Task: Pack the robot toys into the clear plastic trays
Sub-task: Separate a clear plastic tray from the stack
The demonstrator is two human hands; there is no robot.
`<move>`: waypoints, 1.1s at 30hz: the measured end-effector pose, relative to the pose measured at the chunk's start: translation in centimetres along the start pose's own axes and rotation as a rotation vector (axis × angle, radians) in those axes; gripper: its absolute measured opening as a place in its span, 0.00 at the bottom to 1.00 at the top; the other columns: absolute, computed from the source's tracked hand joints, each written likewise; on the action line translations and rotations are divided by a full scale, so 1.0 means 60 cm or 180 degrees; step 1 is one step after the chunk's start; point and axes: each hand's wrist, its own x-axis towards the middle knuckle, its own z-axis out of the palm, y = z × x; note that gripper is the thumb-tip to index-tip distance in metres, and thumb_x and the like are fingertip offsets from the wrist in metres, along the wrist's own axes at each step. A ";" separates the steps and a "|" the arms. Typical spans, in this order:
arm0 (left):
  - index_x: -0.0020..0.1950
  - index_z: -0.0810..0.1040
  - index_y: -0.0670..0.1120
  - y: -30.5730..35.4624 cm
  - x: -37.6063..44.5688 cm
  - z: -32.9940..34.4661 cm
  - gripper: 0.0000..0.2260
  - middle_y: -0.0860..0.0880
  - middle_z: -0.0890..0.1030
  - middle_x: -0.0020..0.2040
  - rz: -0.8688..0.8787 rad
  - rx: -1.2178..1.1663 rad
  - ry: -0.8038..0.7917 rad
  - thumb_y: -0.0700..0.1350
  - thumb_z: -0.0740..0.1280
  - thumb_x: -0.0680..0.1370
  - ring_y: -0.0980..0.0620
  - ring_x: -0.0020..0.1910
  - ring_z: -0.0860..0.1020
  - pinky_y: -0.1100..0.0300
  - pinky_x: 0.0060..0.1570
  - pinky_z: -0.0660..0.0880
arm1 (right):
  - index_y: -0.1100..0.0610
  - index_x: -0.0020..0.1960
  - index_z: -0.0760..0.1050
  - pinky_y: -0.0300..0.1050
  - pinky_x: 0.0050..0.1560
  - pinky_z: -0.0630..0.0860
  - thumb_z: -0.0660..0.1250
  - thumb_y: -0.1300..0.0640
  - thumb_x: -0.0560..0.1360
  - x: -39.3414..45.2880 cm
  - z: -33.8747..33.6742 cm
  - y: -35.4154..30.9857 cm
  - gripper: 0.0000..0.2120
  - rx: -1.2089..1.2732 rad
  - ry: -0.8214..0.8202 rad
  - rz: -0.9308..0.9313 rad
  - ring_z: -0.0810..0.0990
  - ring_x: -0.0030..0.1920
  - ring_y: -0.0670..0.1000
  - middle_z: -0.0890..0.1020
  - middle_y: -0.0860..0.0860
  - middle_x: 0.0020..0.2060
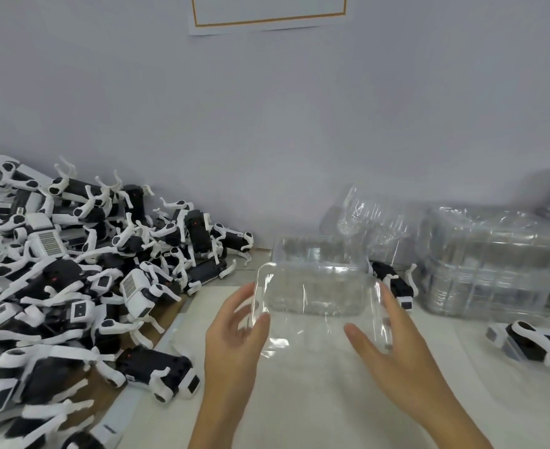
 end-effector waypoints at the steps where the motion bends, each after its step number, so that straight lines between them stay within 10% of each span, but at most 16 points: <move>1: 0.63 0.80 0.58 0.003 0.005 0.002 0.18 0.57 0.82 0.61 0.0123 -0.0039 -0.0029 0.49 0.71 0.73 0.57 0.64 0.77 0.62 0.53 0.76 | 0.24 0.70 0.50 0.41 0.73 0.61 0.70 0.40 0.71 0.001 -0.002 -0.005 0.37 0.0088 0.0121 -0.0093 0.59 0.73 0.32 0.57 0.18 0.66; 7: 0.54 0.84 0.64 0.012 0.012 0.021 0.12 0.60 0.80 0.63 0.0215 -0.0210 0.0262 0.56 0.75 0.71 0.64 0.65 0.75 0.64 0.62 0.74 | 0.28 0.65 0.66 0.54 0.57 0.80 0.73 0.42 0.69 0.006 -0.003 -0.006 0.28 0.0824 0.0642 0.0177 0.83 0.51 0.42 0.74 0.40 0.61; 12: 0.68 0.71 0.61 0.018 0.004 0.042 0.32 0.60 0.74 0.68 -0.0288 -0.0103 0.0658 0.68 0.67 0.66 0.59 0.68 0.72 0.51 0.69 0.70 | 0.31 0.57 0.67 0.49 0.46 0.83 0.76 0.51 0.71 0.007 0.015 -0.001 0.25 0.1281 0.0965 0.0313 0.82 0.44 0.36 0.75 0.41 0.53; 17: 0.73 0.58 0.60 0.019 -0.016 0.091 0.51 0.59 0.72 0.66 -0.1092 -0.0063 -0.0110 0.72 0.74 0.55 0.57 0.60 0.77 0.48 0.65 0.74 | 0.36 0.60 0.64 0.42 0.41 0.81 0.75 0.49 0.71 0.009 0.047 -0.004 0.26 0.1895 0.1269 0.0577 0.83 0.40 0.36 0.74 0.47 0.55; 23: 0.62 0.72 0.53 0.009 0.001 0.076 0.27 0.47 0.81 0.56 -0.0743 -0.0661 0.0193 0.53 0.74 0.65 0.48 0.51 0.83 0.47 0.55 0.80 | 0.35 0.57 0.64 0.45 0.50 0.78 0.76 0.42 0.66 0.008 0.052 -0.016 0.27 0.1926 0.0987 0.0584 0.81 0.45 0.34 0.75 0.43 0.56; 33: 0.72 0.66 0.66 0.019 0.007 0.010 0.35 0.68 0.78 0.58 0.0249 0.1284 -0.0904 0.52 0.73 0.67 0.63 0.59 0.74 0.72 0.55 0.67 | 0.22 0.68 0.57 0.47 0.65 0.68 0.77 0.39 0.59 0.004 -0.011 -0.025 0.44 0.1154 0.0636 -0.0442 0.70 0.69 0.39 0.66 0.28 0.69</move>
